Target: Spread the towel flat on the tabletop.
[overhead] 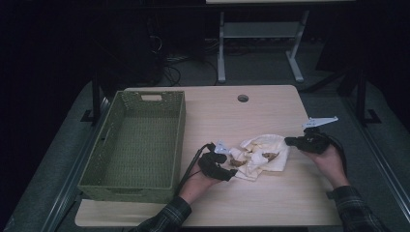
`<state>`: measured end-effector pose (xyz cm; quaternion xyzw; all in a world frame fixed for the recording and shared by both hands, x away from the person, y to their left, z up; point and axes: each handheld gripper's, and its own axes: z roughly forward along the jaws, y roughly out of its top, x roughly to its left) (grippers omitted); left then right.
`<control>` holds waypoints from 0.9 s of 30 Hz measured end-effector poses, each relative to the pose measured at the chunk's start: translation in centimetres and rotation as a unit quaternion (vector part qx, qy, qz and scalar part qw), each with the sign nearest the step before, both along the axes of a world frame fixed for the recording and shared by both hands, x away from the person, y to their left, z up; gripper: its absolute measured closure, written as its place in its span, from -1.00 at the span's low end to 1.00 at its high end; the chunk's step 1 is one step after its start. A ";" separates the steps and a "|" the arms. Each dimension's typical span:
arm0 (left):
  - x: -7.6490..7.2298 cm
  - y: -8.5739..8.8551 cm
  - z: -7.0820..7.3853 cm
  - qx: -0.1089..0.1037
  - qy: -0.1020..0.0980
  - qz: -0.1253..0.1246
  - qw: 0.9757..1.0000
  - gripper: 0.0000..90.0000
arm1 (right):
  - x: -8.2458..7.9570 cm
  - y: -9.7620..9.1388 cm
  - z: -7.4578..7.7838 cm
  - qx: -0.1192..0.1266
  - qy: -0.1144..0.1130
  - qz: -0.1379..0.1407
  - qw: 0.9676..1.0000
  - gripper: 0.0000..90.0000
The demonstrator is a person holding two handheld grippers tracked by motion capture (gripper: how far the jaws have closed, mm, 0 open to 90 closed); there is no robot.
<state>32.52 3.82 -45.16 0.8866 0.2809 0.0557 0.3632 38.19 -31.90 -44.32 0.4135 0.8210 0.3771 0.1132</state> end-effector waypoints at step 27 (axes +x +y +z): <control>2.3 -1.2 2.3 -0.012 -0.020 0.017 1.000 -0.11 | -1.5 0.2 0.0 -0.015 0.006 0.014 1.000 0.52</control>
